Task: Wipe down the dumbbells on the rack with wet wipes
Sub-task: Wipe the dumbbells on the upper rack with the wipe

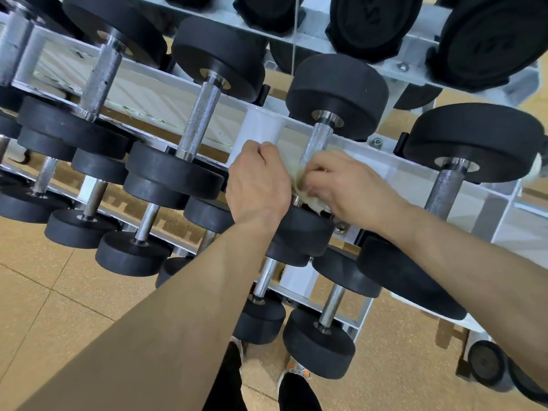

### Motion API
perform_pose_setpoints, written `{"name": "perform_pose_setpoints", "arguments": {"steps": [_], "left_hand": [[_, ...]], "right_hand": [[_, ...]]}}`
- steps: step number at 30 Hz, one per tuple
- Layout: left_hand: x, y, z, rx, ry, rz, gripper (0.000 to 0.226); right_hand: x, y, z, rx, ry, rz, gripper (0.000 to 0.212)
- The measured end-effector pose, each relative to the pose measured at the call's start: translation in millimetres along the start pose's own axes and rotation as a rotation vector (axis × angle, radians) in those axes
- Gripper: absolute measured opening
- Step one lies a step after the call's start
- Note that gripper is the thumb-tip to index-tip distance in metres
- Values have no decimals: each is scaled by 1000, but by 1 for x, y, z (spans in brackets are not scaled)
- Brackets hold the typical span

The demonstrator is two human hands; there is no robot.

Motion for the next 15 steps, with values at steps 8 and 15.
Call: {"name": "perform_pose_setpoints", "arguments": {"steps": [8, 15], "left_hand": [[-5, 9, 10, -115, -18, -21, 31], [-4, 17, 13, -249, -12, 48, 23]], "right_hand": [[82, 14, -27, 655, 870, 1341, 20], [48, 39, -37, 259, 1113, 849, 16]]}}
Point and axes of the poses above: each hand's wrist, its own z-axis towards the middle knuckle, its own y-axis out of the palm, x = y × z, the point moved 9 cm from there along z, towards the middle knuckle, and after that the axes turned 12 degrees about -x, right-handed, at the moved point
